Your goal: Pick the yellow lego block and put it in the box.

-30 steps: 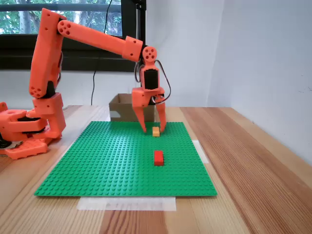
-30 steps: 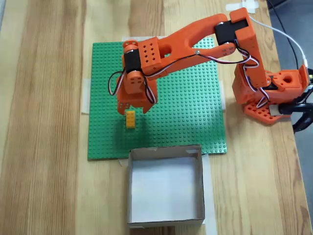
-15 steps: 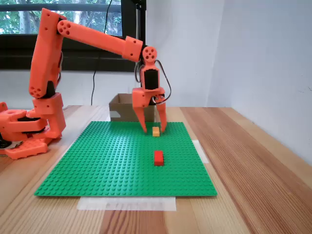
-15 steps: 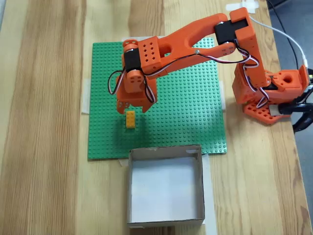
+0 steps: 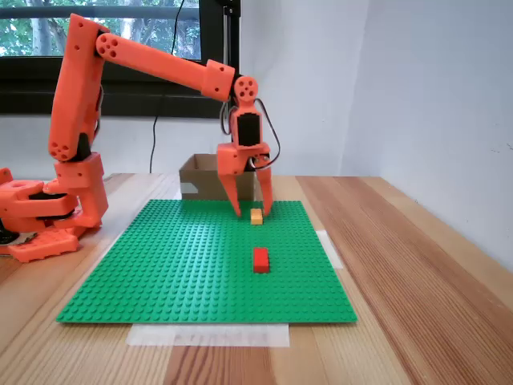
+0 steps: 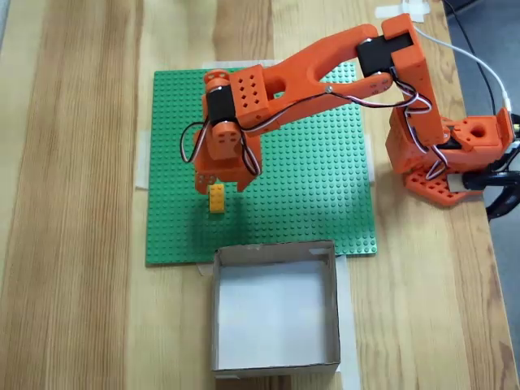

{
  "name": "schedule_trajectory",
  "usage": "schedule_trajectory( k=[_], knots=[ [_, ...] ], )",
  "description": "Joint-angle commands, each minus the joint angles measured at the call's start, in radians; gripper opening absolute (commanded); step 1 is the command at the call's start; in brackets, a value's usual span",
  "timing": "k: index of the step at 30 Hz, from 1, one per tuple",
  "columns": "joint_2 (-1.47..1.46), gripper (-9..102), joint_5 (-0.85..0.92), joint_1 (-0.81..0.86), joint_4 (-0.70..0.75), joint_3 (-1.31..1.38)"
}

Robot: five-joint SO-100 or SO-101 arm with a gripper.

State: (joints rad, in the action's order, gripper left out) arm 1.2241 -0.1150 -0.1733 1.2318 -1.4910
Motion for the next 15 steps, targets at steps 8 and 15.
schedule_trajectory(
  k=[8,15],
  knots=[
    [0.006,22,-0.011,-0.006,-0.009,0.008],
    [0.006,22,-0.012,-0.009,-0.014,0.006]
  ],
)
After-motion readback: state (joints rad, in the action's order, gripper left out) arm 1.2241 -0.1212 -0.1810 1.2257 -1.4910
